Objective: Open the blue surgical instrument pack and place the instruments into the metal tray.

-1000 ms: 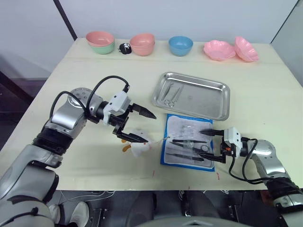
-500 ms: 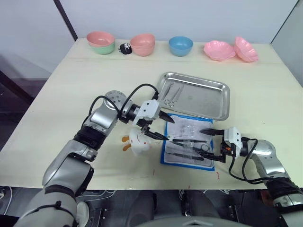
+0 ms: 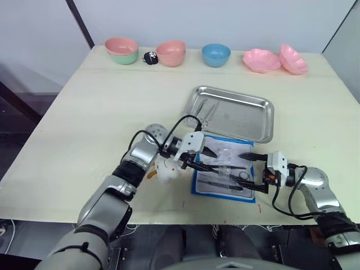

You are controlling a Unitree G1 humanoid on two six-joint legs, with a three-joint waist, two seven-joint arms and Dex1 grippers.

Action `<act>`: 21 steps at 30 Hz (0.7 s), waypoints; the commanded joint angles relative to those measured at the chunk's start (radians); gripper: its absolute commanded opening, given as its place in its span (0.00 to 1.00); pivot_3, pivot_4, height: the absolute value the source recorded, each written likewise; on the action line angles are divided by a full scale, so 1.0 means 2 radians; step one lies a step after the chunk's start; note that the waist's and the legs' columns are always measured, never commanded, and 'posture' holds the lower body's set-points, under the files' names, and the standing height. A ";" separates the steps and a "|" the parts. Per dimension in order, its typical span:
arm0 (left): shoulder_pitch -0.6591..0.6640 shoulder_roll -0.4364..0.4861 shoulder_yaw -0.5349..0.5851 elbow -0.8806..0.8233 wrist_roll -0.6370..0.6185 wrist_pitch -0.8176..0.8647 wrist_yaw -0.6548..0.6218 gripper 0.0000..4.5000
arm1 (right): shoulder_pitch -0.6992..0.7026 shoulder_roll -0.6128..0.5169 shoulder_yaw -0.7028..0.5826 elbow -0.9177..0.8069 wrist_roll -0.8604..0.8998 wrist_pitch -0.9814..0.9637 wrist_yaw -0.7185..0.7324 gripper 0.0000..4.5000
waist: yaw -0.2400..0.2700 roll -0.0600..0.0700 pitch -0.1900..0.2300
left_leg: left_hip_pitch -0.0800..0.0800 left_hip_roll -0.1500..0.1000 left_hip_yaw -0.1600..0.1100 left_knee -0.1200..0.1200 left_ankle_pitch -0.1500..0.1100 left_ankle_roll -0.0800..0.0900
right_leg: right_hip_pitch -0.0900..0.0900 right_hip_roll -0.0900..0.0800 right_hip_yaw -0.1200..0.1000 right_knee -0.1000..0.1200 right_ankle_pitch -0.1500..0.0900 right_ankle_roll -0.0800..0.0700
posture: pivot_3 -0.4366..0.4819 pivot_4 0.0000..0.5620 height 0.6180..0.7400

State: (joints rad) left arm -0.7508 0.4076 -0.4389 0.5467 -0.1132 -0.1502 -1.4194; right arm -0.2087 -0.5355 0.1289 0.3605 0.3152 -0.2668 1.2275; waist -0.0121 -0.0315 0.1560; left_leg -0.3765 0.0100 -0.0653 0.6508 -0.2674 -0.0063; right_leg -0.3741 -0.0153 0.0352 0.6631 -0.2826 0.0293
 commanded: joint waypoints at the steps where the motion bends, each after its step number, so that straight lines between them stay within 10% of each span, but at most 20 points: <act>1: 0.000 -0.003 0.011 0.010 0.009 -0.020 0.003 0.51 | 0.038 -0.002 0.024 0.039 -0.042 0.015 -0.004 1.00 | 0.000 0.000 0.000 | 0.000 0.000 0.000 0.000 0.000 0.000 | 0.000 0.000 0.000 0.000 0.000 0.000 | 0.48 0.27 1.00; 21: -0.005 -0.025 0.025 0.067 0.040 -0.054 0.029 0.51 | 0.041 0.000 0.027 0.036 -0.043 0.015 -0.009 1.00 | 0.000 0.001 -0.001 | 0.001 0.000 0.000 0.001 0.000 0.000 | 0.003 0.000 -0.002 0.000 0.000 0.000 | 0.48 0.27 1.00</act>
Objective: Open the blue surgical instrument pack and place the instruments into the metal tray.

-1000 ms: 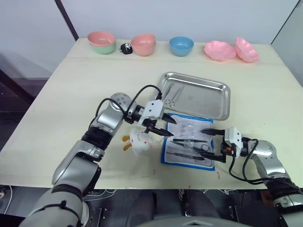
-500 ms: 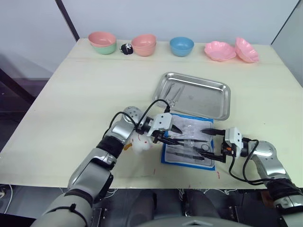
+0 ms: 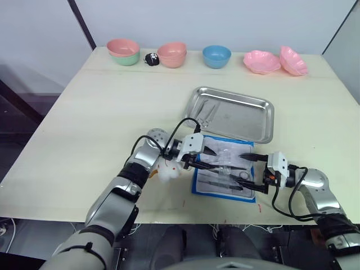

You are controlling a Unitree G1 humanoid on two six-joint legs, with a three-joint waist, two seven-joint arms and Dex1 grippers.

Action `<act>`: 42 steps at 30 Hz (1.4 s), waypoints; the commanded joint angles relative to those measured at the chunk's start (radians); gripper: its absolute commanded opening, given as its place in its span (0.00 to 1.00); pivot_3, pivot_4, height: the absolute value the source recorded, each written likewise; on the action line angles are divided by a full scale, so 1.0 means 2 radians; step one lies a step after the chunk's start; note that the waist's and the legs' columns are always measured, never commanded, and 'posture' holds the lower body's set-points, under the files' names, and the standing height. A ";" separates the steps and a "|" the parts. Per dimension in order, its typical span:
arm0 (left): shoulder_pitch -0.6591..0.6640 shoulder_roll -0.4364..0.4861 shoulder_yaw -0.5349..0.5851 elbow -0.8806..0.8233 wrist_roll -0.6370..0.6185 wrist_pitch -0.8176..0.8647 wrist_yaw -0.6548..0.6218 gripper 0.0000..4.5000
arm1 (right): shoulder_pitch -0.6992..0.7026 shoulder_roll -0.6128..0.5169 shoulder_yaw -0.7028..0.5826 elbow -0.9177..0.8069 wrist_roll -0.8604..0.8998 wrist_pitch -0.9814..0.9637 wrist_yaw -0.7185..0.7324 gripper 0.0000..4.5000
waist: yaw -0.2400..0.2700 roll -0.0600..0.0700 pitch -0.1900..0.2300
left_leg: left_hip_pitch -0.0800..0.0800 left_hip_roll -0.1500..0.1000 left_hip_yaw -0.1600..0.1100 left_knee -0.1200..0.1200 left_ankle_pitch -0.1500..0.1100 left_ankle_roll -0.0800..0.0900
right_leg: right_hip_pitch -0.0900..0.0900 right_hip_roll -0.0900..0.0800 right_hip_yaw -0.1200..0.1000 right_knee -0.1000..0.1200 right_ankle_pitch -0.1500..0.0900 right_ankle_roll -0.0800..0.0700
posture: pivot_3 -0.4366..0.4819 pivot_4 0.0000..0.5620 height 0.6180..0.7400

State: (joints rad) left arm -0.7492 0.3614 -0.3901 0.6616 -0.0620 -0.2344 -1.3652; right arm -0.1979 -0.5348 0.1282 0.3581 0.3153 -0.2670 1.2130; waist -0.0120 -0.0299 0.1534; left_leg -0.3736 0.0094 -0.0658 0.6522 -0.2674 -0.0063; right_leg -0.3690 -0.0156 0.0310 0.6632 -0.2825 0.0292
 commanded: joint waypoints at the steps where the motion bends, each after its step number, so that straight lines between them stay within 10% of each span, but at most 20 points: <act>1: -0.006 -0.003 0.000 0.013 0.017 -0.015 0.002 0.51 | 0.036 0.001 0.028 0.037 -0.043 0.015 -0.002 1.00 | 0.000 0.000 0.000 | 0.001 0.000 0.000 0.000 0.000 0.000 | 0.001 0.000 0.000 0.000 0.000 0.000 | 0.48 0.27 1.00; 22: -0.020 -0.013 -0.018 0.081 0.052 -0.056 -0.025 0.51 | 0.037 0.002 0.029 0.032 -0.043 0.016 -0.009 1.00 | 0.000 0.000 -0.001 | 0.005 0.000 0.000 0.000 0.000 0.000 | 0.004 0.000 0.000 0.000 0.000 0.000 | 0.48 0.27 1.00; 28: -0.021 -0.020 -0.011 0.089 0.052 -0.051 -0.022 0.01 | 0.039 0.003 0.030 0.030 -0.042 0.017 -0.011 1.00 | 0.000 0.001 -0.002 | 0.005 0.000 0.000 0.000 0.000 0.000 | 0.004 0.000 0.000 0.000 0.000 0.000 | 0.48 0.27 1.00; 42: -0.029 -0.017 -0.002 0.062 0.042 -0.021 -0.035 0.01 | 0.039 0.004 0.031 0.032 -0.042 0.017 -0.011 1.00 | 0.000 0.001 -0.003 | 0.005 0.000 0.000 0.000 0.000 0.000 | 0.005 0.000 0.000 0.000 0.000 0.000 | 0.48 0.27 1.00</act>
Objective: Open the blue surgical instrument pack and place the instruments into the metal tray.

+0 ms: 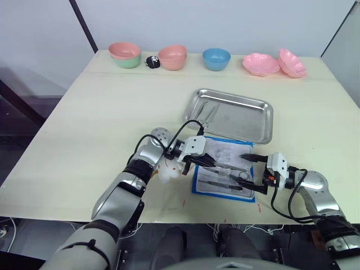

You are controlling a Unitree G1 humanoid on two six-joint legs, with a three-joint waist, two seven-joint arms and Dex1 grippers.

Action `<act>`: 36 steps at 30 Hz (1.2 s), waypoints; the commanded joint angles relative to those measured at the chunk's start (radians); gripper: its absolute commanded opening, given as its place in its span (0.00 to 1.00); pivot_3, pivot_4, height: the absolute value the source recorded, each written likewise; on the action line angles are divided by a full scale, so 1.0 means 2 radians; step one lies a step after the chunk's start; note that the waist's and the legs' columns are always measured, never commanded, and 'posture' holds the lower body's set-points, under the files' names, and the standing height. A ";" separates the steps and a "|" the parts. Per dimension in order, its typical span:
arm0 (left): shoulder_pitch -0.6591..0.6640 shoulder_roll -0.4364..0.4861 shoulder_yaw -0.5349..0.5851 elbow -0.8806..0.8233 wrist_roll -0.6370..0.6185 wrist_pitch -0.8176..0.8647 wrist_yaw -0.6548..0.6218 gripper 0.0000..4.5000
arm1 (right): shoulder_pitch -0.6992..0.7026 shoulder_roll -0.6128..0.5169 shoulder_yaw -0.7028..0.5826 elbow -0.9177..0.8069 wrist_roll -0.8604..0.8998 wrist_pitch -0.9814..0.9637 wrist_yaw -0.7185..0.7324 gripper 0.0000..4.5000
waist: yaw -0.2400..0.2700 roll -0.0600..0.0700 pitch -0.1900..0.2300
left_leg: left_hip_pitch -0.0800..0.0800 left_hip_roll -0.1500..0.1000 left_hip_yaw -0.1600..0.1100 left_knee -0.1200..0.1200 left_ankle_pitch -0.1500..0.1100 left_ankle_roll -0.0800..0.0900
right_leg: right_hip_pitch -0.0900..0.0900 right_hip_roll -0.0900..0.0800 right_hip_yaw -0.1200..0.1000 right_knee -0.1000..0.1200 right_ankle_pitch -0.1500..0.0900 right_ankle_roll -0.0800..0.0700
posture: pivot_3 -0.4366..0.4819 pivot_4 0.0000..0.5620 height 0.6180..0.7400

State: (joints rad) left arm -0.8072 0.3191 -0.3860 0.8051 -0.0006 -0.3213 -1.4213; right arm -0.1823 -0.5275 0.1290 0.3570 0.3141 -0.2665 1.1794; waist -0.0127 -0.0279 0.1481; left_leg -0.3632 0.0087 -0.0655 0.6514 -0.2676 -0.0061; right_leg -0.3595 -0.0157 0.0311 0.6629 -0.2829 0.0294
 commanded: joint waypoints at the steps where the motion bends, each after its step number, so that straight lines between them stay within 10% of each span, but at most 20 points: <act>1: -0.003 0.004 -0.004 -0.017 0.010 0.028 -0.009 0.01 | 0.031 0.000 0.031 0.032 -0.041 0.017 0.007 1.00 | 0.000 0.000 0.000 | 0.000 0.000 0.000 0.000 0.000 0.000 | 0.000 0.000 0.000 0.000 0.000 0.000 | 0.48 0.27 1.00; 36: -0.039 0.083 -0.029 -0.198 0.031 0.234 -0.055 0.01 | 0.028 0.001 0.037 0.038 -0.049 0.017 0.008 1.00 | -0.001 0.000 0.000 | 0.000 0.000 0.000 -0.001 0.000 0.000 | -0.001 0.000 0.001 0.000 0.000 0.000 | 0.48 0.27 1.00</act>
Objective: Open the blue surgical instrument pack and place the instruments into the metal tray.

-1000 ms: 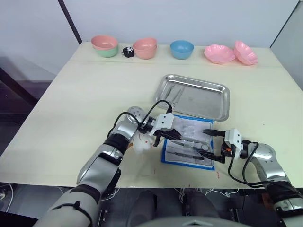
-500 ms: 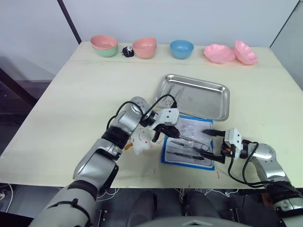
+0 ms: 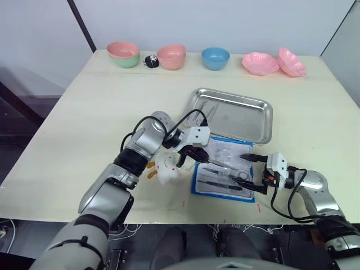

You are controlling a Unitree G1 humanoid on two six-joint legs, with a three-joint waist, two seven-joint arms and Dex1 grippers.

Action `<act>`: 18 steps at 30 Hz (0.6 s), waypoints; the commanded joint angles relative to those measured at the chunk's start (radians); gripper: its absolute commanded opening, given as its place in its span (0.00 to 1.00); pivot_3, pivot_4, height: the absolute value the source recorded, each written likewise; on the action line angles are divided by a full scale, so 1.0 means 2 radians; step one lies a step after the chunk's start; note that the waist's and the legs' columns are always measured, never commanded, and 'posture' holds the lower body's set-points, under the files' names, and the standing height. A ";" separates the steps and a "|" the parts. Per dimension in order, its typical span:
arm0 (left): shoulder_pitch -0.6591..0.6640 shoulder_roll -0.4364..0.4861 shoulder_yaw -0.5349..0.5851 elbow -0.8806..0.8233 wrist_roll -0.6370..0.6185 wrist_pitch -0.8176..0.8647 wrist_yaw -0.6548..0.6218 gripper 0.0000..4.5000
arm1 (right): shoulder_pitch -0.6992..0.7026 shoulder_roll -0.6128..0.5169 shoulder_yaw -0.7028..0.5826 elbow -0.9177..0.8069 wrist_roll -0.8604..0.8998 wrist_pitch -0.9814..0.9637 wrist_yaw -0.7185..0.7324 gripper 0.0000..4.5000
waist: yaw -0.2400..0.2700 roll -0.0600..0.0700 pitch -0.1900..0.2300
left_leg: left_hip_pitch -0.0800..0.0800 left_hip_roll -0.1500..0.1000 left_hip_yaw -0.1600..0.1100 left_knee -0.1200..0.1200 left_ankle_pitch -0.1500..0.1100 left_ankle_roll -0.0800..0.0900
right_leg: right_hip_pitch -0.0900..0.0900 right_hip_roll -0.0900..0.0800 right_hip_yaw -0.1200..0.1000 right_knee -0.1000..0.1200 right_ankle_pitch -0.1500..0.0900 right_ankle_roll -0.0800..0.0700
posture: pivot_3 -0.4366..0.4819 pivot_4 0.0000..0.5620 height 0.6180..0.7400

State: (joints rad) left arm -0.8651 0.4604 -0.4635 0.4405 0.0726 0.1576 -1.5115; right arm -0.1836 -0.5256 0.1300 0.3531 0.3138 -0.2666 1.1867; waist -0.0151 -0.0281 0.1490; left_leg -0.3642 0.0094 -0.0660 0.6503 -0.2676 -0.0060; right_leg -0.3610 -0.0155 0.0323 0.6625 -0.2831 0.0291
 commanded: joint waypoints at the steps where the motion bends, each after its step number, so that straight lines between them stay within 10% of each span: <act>1: -0.011 0.017 0.009 -0.016 -0.007 -0.007 -0.015 0.01 | 0.029 0.000 0.036 0.040 -0.049 0.017 0.005 1.00 | 0.000 0.000 0.000 | 0.000 0.000 0.000 0.000 0.000 0.000 | 0.000 0.000 0.000 0.000 0.000 0.000 | 0.48 0.27 1.00; 18: -0.052 0.140 -0.019 -0.046 -0.091 0.026 -0.051 0.01 | 0.025 0.002 0.037 0.046 -0.050 0.016 0.005 1.00 | -0.001 0.000 0.001 | 0.000 0.000 -0.002 0.000 0.000 0.000 | 0.000 0.000 0.000 0.000 0.000 0.000 | 0.48 0.27 1.00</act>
State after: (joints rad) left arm -0.9484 0.7322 -0.4891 0.3906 -0.0709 0.1962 -1.5654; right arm -0.1863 -0.5234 0.1315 0.3539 0.3133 -0.2670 1.1891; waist -0.0167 -0.0285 0.1501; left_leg -0.3642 0.0099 -0.0706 0.6496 -0.2677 -0.0060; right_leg -0.3612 -0.0155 0.0321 0.6623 -0.2833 0.0290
